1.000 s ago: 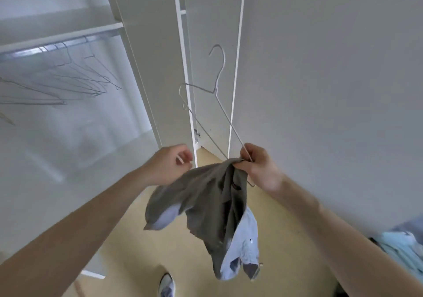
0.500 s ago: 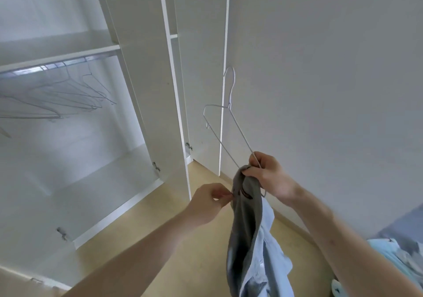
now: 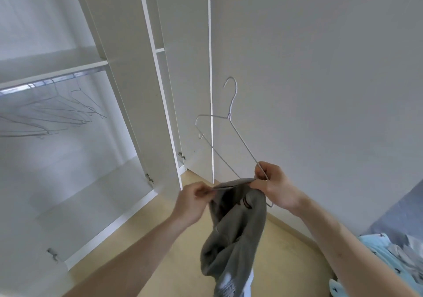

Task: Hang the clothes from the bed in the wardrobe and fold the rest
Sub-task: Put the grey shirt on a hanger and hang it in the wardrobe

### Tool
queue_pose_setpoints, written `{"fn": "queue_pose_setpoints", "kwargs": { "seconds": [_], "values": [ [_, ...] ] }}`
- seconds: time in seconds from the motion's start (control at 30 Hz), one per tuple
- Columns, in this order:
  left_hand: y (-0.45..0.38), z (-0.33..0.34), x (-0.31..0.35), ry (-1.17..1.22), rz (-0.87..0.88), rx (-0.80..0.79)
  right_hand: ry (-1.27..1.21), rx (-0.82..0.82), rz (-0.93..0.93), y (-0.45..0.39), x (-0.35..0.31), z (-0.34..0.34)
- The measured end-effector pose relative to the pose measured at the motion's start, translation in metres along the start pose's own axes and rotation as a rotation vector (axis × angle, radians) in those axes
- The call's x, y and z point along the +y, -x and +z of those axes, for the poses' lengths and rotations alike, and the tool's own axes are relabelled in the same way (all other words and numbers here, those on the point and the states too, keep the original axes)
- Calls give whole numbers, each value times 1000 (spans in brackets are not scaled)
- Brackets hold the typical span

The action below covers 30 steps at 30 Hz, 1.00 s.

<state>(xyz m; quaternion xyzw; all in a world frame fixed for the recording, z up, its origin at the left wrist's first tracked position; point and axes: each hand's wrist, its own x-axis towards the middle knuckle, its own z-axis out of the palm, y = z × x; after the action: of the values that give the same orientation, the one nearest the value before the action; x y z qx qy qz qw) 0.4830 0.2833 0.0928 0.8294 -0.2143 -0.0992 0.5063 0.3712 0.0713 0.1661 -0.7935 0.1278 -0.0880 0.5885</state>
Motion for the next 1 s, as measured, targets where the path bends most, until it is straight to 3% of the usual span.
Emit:
{"fn": "queue_pose_setpoints", "kwargs": {
  "seconds": [0.23, 0.3, 0.43, 0.5, 0.6, 0.67, 0.83, 1.0],
  "values": [
    [-23, -63, 50, -149, 374, 331, 266, 9, 51, -1, 6, 7],
    [-27, -75, 62, -124, 390, 321, 218, 0, 43, -3, 2, 10],
    [-11, -82, 54, -62, 273, 55, 99, -54, 21, -6, -14, 6],
    [2, -85, 42, 25, 247, -157, 98, -90, 11, -8, -21, 5],
    [11, -90, 30, -137, 197, -435, 119, -143, 8, -10, -23, 2],
    [10, -93, 26, -157, 123, -392, 128, -172, 12, -11, -21, -1],
    [-15, -113, 34, 233, -140, -153, 332, -143, -60, -4, -11, -9],
    [-35, -129, 32, 209, -387, -134, 319, -33, -126, 8, -12, -35]
  ]
}}
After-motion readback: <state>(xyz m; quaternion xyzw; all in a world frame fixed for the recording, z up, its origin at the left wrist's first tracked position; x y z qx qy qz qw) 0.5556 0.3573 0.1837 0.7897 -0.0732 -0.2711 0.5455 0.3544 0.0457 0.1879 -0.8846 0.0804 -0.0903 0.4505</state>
